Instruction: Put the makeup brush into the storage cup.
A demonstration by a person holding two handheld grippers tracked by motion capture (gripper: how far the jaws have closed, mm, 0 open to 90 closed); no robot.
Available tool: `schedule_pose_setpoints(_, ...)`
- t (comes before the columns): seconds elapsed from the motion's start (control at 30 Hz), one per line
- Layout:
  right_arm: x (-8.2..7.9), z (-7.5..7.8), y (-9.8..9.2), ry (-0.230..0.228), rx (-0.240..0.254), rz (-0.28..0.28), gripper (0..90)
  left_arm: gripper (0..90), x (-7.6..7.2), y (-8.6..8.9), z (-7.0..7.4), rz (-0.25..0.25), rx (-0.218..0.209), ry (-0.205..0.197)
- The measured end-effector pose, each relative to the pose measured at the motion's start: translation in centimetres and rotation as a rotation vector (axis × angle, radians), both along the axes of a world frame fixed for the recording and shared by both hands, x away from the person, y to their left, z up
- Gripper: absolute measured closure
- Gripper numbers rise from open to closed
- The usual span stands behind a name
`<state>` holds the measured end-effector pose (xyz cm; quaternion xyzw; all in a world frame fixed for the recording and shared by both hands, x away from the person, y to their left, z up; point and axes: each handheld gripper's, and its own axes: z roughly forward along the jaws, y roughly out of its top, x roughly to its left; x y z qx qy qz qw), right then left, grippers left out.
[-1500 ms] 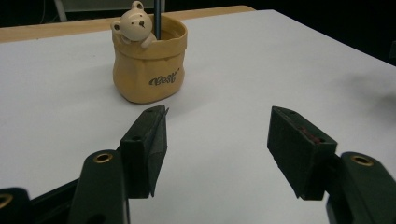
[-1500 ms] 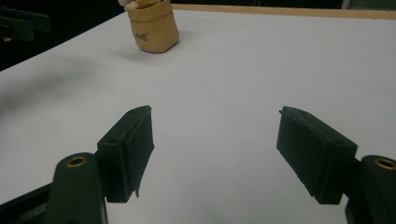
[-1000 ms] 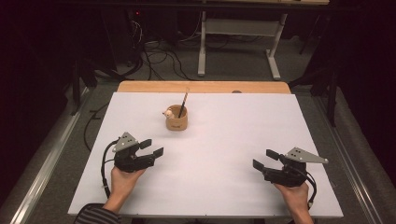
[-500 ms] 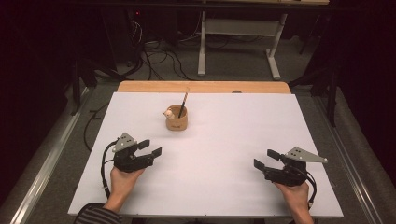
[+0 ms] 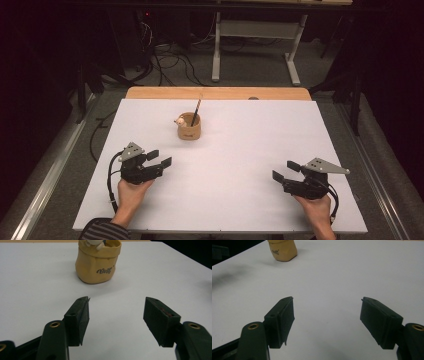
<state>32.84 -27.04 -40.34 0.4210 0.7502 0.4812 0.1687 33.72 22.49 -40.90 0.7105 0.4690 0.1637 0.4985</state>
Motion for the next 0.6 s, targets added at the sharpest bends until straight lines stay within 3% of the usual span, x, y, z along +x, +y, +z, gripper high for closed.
schedule_pose_setpoints(0.6, -0.13, -0.04, 0.06, -0.006, 0.002, 0.008, 28.5, 38.0, -0.13, -0.12, 0.04, -0.008, 0.012, 0.004)
